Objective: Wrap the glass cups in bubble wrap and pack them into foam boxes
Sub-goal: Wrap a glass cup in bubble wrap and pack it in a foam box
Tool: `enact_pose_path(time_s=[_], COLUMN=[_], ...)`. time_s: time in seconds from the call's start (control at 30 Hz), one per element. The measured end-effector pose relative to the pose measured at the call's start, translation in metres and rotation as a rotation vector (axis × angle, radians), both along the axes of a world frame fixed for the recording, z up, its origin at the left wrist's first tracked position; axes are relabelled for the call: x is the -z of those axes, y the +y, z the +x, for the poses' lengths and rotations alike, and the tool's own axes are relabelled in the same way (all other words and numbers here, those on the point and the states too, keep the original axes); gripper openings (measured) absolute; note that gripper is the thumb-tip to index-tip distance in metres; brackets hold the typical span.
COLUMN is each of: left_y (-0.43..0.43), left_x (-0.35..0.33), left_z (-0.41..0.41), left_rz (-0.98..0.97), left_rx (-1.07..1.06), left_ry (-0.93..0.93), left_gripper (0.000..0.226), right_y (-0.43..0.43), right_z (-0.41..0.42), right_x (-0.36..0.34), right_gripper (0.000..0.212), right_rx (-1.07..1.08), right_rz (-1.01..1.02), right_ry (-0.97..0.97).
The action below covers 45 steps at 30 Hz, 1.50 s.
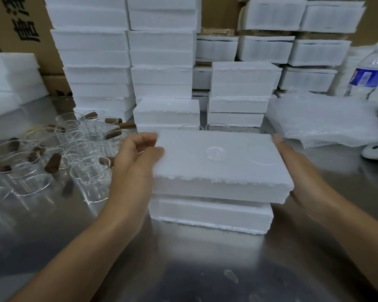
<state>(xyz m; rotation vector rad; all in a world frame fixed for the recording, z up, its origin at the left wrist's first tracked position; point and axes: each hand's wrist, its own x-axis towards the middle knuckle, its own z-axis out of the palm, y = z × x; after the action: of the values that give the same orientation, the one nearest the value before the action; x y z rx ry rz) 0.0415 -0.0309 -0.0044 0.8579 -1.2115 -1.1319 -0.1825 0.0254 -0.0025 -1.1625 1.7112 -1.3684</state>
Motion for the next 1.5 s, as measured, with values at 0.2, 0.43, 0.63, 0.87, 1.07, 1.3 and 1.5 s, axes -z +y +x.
enact_pose_path(time_s=[0.2,0.43,0.63,0.87,1.07,1.3,1.5], left_y=[0.0,-0.008,-0.011,-0.012,-0.009,-0.003,0.006], left_x=[0.001,0.001,-0.002,-0.006,-0.003,-0.003,-0.012], left_z=[-0.002,0.002,0.004,0.012,0.009,0.006,0.008], left_rz=[0.016,0.161,0.268,0.392,0.459,0.279,0.135], left_rx=[0.017,0.105,0.168,0.223,0.192,0.17,0.229], left_ry=[-0.06,-0.01,0.012,0.008,-0.055,-0.11,-0.069], left_gripper=[0.023,0.037,0.031,0.034,0.018,0.017,0.04], right_y=[-0.002,-0.001,0.0,0.006,0.038,0.057,0.062], right_z=[-0.001,0.006,0.004,0.006,0.003,0.029,0.028], right_x=[0.006,0.006,0.005,-0.001,0.001,0.009,-0.003], right_gripper=[0.043,0.039,0.037,0.044,0.057,0.012,0.065], right_rx=[-0.068,-0.12,-0.094,-0.131,-0.165,0.049,0.044], right_rz=[0.01,-0.01,0.033,0.113,0.168,0.06,0.032], right_ry=[-0.011,-0.097,-0.089,-0.082,-0.231,-0.436,-0.322])
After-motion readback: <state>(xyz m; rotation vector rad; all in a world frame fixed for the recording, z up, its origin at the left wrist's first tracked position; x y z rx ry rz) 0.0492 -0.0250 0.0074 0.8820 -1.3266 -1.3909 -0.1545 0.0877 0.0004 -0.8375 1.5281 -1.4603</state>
